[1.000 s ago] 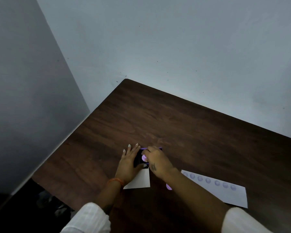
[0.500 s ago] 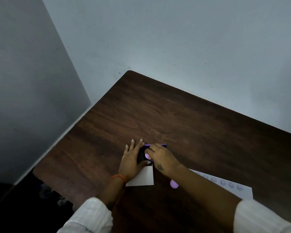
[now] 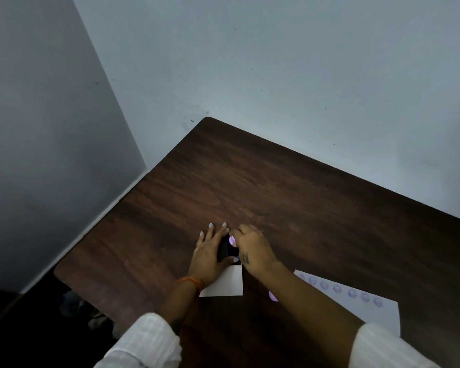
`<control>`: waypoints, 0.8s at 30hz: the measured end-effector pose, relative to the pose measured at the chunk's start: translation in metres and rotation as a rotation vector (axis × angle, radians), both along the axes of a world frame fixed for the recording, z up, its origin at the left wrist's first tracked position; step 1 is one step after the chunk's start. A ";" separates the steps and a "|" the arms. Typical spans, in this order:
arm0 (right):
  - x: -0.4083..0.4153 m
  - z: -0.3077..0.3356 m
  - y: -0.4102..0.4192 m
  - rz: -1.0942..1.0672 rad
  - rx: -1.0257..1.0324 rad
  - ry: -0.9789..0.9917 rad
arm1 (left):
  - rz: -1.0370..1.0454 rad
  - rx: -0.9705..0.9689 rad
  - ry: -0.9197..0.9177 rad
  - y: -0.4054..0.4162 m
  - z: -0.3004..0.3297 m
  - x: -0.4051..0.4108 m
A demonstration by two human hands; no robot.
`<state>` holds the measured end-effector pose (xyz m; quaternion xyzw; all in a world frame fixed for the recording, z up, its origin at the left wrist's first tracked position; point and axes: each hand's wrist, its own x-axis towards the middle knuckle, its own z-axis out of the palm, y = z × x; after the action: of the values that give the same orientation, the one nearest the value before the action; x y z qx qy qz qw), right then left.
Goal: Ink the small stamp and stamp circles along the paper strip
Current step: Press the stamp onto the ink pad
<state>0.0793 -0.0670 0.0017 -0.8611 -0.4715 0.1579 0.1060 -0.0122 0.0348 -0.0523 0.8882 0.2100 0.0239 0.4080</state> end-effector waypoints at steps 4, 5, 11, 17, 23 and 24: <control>0.007 0.008 0.006 0.057 -0.040 -0.025 | -0.001 0.004 0.006 0.000 0.000 0.000; 0.010 0.011 0.006 0.112 -0.067 -0.038 | -0.002 0.001 0.006 0.000 0.000 0.000; -0.002 0.007 0.008 0.066 -0.130 -0.088 | 0.004 0.002 0.002 0.000 0.000 0.000; 0.006 0.019 0.006 -0.120 0.006 0.066 | -0.004 -0.008 -0.012 0.000 0.002 -0.001; 0.004 0.012 -0.016 -0.070 -0.052 -0.006 | -0.008 0.010 -0.001 0.001 0.002 -0.001; 0.002 0.011 -0.014 -0.051 -0.082 -0.028 | -0.006 0.012 0.001 0.001 0.001 -0.001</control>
<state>0.0809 -0.0813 0.0127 -0.8788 -0.4438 0.1621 0.0678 -0.0131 0.0357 -0.0508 0.8913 0.2072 0.0233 0.4026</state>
